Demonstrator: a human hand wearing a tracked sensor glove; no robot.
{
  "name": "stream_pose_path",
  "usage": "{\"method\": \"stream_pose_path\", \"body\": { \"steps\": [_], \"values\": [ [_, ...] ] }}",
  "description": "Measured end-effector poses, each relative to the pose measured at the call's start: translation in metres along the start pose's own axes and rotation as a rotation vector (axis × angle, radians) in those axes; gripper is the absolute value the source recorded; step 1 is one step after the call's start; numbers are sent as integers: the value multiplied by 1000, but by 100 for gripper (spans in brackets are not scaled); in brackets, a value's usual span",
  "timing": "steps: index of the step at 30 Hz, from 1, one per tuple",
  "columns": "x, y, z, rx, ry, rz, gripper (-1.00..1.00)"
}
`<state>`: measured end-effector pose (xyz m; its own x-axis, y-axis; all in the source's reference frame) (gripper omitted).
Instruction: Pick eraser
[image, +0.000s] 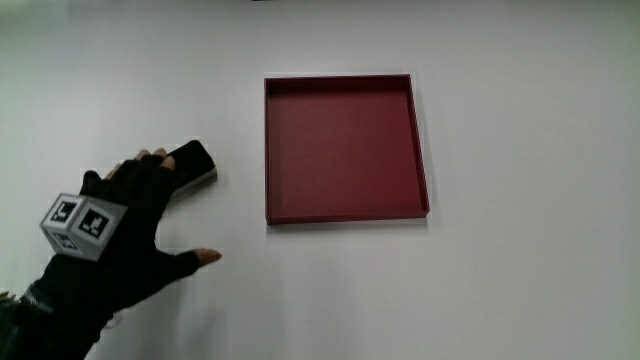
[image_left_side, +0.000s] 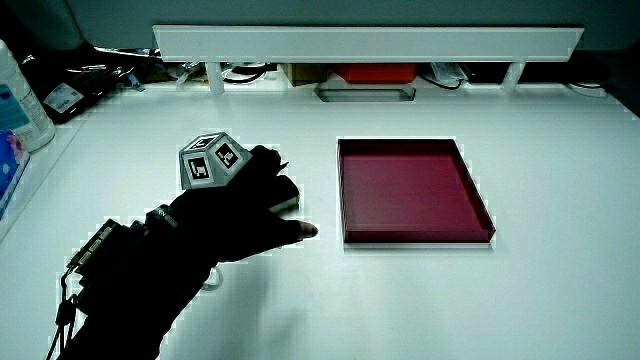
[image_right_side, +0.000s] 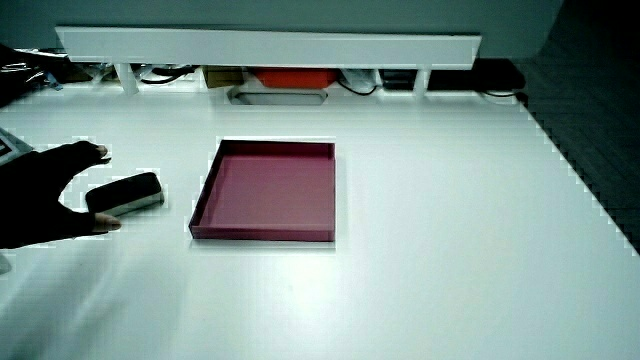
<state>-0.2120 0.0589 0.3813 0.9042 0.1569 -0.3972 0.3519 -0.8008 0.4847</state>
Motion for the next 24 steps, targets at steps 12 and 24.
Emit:
{"method": "stream_pose_path", "body": {
  "steps": [12,24],
  "values": [
    [-28,32,15,34,-25,118,0],
    [-76,72,6,-38,-156,171,0]
  ]
}}
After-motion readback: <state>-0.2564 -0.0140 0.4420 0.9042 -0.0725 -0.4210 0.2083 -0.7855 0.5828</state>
